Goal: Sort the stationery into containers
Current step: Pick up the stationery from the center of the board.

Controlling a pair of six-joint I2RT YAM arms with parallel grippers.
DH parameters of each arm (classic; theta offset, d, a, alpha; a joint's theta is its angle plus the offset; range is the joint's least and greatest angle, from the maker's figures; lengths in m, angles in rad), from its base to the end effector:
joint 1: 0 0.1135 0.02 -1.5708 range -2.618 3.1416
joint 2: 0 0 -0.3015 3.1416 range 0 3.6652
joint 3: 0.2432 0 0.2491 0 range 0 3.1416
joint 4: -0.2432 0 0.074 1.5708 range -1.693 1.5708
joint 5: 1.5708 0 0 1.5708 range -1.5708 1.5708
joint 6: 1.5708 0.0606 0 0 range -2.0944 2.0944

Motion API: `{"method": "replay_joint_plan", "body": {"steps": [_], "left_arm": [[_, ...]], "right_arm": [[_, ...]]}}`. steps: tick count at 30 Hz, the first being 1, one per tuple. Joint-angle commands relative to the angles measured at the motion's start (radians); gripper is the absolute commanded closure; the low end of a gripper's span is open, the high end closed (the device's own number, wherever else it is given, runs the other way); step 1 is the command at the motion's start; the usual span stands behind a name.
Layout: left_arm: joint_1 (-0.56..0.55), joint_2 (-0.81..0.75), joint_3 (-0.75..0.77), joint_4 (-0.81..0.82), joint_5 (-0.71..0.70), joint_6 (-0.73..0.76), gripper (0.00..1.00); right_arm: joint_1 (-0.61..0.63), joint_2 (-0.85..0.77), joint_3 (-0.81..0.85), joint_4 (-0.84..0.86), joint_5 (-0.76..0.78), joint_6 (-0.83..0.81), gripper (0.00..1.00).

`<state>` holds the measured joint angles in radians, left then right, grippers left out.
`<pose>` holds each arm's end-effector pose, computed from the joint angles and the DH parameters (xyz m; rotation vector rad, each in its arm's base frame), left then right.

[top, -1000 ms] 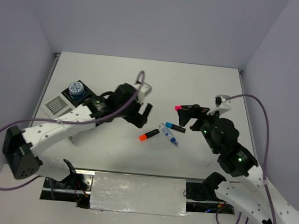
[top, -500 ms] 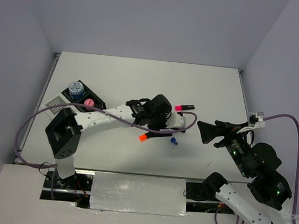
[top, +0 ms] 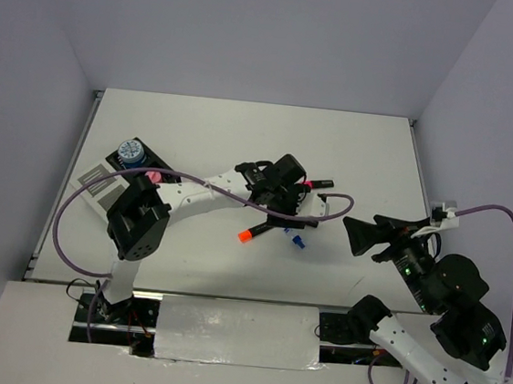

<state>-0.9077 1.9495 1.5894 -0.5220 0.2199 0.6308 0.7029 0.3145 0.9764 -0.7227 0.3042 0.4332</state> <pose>0.2749 -0.3734 0.2618 1.7822 1.7006 -0.3910 0.0260 -0.0018 0.3947 0.0140 1.6653 0.6215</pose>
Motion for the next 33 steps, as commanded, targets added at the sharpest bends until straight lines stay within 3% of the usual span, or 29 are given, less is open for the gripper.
{"method": "replay_joint_plan", "body": {"steps": [1,10,33], "left_arm": [[-0.002,0.054,0.052,-0.036,0.061,0.076,0.28],[0.001,0.126,0.086,-0.047,0.091,0.096,0.34],[0.012,0.220,0.116,-0.012,0.116,0.098,0.36]], "right_arm": [[-0.003,-0.029,0.010,0.003,0.009,-0.002,0.00],[-0.003,-0.008,0.010,0.000,0.001,-0.013,0.00],[-0.002,-0.008,-0.036,0.043,-0.047,-0.027,0.00]]}}
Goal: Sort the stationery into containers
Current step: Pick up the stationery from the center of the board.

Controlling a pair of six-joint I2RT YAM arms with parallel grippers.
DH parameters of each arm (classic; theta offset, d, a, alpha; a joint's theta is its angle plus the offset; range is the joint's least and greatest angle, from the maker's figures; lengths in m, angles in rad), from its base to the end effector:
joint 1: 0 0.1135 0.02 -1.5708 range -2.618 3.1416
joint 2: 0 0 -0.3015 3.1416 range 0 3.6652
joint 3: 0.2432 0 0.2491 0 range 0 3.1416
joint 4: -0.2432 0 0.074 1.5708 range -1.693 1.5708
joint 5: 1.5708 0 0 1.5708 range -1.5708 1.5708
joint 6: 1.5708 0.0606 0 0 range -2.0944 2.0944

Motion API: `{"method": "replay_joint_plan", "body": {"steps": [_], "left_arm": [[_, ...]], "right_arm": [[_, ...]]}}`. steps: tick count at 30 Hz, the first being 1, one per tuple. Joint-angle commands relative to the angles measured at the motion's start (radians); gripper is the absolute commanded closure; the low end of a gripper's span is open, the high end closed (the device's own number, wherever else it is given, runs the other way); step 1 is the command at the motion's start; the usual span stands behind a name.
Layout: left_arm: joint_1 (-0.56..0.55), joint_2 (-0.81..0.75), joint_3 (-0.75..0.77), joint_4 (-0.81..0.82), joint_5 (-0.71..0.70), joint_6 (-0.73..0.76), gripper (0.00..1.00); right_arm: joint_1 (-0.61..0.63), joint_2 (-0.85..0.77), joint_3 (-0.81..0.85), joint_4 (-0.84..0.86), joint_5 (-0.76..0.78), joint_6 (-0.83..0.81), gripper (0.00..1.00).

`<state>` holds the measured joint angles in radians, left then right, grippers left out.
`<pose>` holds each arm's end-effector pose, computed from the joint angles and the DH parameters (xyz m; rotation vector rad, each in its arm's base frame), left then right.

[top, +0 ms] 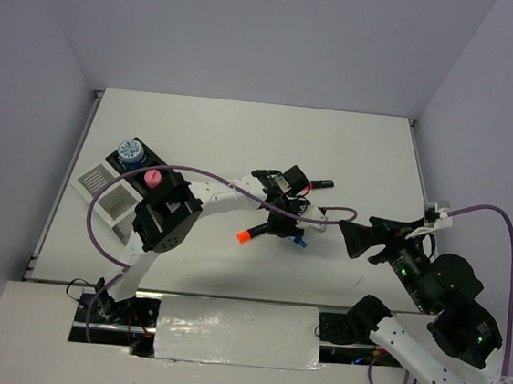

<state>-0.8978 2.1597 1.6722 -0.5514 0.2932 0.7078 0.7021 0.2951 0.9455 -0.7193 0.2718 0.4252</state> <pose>0.2956 -0.3989 0.1902 1.9465 1.7342 -0.4502 0.0255 0.0003 0.3862 -0.0193 1.6759 0.6369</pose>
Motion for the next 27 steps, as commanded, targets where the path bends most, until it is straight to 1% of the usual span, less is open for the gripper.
{"method": "replay_joint_plan", "body": {"steps": [1,8,15,20,22,23,24,25,26,27], "left_arm": [[0.002,0.009,0.035,0.018,0.047,0.019,0.37],[-0.018,0.009,0.027,0.042,0.032,0.009,0.38],[-0.038,0.002,0.017,0.053,0.034,0.001,0.44],[-0.041,-0.008,0.023,0.050,0.038,-0.007,0.46],[-0.041,-0.009,0.032,0.035,0.049,-0.005,0.50],[-0.041,-0.008,0.038,0.027,0.055,-0.004,0.55],[-0.043,-0.008,0.043,0.024,0.058,-0.005,0.58],[-0.043,-0.009,0.049,0.016,0.064,-0.008,0.62],[-0.043,-0.011,0.053,0.013,0.072,-0.008,0.76],[-0.043,-0.015,0.055,0.025,0.072,-0.019,0.81]], "right_arm": [[-0.001,0.012,-0.007,0.041,-0.014,-0.019,0.00],[-0.003,0.024,-0.010,0.047,-0.029,-0.020,0.00],[-0.001,0.019,-0.007,0.050,-0.029,-0.017,0.00],[-0.003,0.018,0.002,0.044,-0.028,-0.020,0.00],[-0.003,0.015,0.004,0.046,-0.025,-0.020,0.00],[-0.001,0.015,0.004,0.044,-0.025,-0.020,0.00],[-0.001,0.012,0.003,0.046,-0.022,-0.022,0.00],[-0.003,0.012,0.004,0.046,-0.016,-0.020,0.00],[-0.003,0.010,0.006,0.044,-0.010,-0.019,0.00],[-0.001,0.004,0.009,0.041,0.012,-0.005,0.00]]}}
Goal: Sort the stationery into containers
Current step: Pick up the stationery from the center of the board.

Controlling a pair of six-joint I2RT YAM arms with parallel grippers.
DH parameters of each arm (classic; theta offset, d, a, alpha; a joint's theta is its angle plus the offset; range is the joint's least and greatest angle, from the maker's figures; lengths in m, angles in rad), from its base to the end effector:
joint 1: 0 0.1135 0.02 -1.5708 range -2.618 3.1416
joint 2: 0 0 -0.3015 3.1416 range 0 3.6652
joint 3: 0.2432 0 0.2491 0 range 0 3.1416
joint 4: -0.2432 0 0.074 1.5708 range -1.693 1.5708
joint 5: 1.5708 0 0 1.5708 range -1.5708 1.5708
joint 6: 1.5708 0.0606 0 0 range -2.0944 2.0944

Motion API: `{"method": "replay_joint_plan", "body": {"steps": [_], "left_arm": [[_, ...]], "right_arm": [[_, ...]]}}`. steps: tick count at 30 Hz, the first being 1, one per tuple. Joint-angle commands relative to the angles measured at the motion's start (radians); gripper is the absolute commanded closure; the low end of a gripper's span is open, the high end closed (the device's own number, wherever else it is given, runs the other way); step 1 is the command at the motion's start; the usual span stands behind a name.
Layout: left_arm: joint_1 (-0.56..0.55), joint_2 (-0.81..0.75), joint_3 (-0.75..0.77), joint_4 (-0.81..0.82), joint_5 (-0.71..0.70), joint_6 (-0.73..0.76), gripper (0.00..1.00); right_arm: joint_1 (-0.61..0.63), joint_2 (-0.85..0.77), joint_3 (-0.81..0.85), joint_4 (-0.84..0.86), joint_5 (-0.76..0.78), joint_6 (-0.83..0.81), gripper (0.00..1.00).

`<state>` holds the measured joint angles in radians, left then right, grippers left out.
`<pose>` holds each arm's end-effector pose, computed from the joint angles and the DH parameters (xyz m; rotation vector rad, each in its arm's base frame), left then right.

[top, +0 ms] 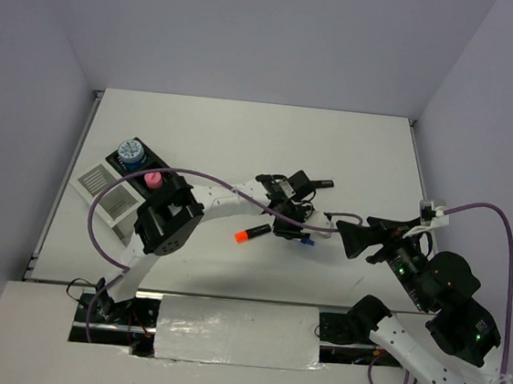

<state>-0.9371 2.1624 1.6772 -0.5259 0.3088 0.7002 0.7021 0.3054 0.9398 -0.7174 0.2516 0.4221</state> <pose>0.2812 -0.4138 0.1924 1.9635 1.6790 -0.4865 0.0280 0.0039 0.3848 -0.0408 1.6911 0.6443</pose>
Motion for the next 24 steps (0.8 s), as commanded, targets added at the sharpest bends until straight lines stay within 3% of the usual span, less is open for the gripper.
{"method": "replay_joint_plan", "body": {"steps": [1,8,15,19,24], "left_arm": [[-0.002,-0.022,0.049,0.010,0.055,-0.034,0.85],[-0.003,-0.076,0.062,0.112,0.067,-0.137,0.99],[0.017,-0.176,0.078,0.314,0.015,-0.362,1.00],[0.055,-0.294,0.020,0.452,0.041,-0.630,1.00],[0.078,-0.452,-0.201,0.692,0.026,-0.954,1.00]], "right_arm": [[-0.001,-0.014,0.017,0.038,0.055,0.012,0.00],[-0.001,-0.135,-0.006,0.095,0.161,0.043,0.00],[-0.001,-0.186,0.001,0.171,0.253,0.055,0.00],[0.002,-0.238,-0.053,0.281,0.346,0.098,0.00],[0.005,-0.180,-0.131,0.450,0.332,0.138,0.00]]}}
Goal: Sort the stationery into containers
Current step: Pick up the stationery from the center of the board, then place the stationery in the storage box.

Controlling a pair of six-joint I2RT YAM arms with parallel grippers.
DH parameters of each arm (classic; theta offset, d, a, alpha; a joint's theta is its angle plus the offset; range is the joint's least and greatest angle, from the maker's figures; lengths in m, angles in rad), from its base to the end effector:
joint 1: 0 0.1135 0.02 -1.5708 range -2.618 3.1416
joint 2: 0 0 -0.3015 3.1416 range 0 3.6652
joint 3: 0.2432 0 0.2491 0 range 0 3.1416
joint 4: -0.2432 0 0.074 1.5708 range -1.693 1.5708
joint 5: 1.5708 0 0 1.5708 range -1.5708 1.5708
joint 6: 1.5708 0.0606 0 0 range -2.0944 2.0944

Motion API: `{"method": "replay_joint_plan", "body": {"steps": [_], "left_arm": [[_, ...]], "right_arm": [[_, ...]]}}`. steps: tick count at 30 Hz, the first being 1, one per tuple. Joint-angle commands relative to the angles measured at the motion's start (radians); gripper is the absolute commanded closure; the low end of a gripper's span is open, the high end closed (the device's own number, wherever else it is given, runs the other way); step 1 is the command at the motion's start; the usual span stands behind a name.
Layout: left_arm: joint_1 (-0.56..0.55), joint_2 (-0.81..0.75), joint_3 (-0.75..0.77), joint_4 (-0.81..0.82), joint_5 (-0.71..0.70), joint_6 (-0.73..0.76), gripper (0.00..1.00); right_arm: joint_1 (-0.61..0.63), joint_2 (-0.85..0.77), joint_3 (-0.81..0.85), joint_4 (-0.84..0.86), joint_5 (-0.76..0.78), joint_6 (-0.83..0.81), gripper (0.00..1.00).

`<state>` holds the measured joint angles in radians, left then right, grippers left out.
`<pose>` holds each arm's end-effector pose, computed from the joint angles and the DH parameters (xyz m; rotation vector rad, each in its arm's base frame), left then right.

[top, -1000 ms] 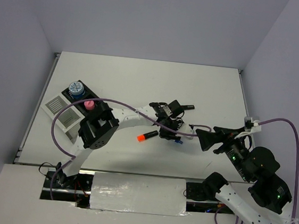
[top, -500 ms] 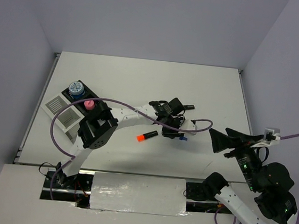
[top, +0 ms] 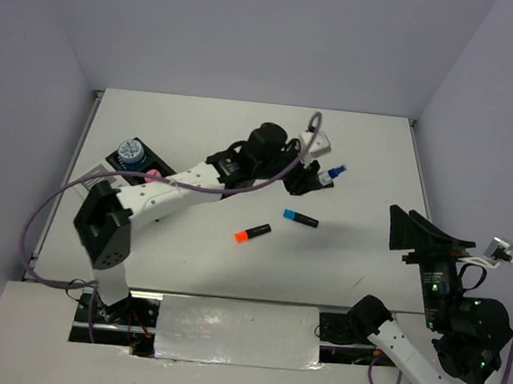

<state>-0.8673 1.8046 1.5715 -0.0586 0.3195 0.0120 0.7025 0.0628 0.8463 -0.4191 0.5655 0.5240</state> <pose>0.2862 -0.3669 0.3715 1.0307 1.6479 -0.8783 -0.0057 -0.0474 0.3902 0.3958 1.2362 0.7151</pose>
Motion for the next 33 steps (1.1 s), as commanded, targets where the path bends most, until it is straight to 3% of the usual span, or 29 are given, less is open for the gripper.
{"method": "replay_joint_plan", "body": {"steps": [1,5,7,10,15,23,28,29,30,33], "left_arm": [[0.007,-0.155,-0.135,0.265,-0.006,-0.356,1.00],[0.008,-0.289,-0.367,0.472,-0.014,-0.529,1.00],[0.008,-0.344,-0.409,0.543,-0.004,-0.587,1.00],[0.007,-0.396,-0.461,0.582,0.010,-0.632,1.00],[0.008,-0.467,-0.510,0.594,-0.002,-0.642,1.00],[0.008,-0.501,-0.547,0.597,0.003,-0.621,1.00],[0.008,-0.487,-0.565,0.629,0.036,-0.627,1.00],[0.008,-0.484,-0.565,0.631,0.041,-0.629,1.00],[0.008,-0.482,-0.564,0.629,0.049,-0.626,1.00],[0.008,-0.487,-0.556,0.600,0.033,-0.607,1.00]], "right_arm": [[0.005,0.093,-0.044,0.170,-0.007,0.042,0.00],[0.003,0.303,-0.033,0.272,-0.192,0.030,0.02],[0.002,0.398,-0.010,0.285,-0.271,0.030,0.02],[0.002,0.495,-0.007,0.347,-0.389,0.004,0.04],[0.002,0.580,-0.016,0.371,-0.403,0.002,0.10],[0.002,0.624,-0.038,0.416,-0.450,-0.002,0.44],[0.000,0.652,-0.044,0.470,-0.486,-0.047,0.54],[0.002,0.658,-0.044,0.473,-0.492,-0.054,0.63],[0.003,0.664,-0.044,0.471,-0.487,-0.055,1.00],[0.000,0.666,-0.055,0.473,-0.495,-0.053,1.00]]}}
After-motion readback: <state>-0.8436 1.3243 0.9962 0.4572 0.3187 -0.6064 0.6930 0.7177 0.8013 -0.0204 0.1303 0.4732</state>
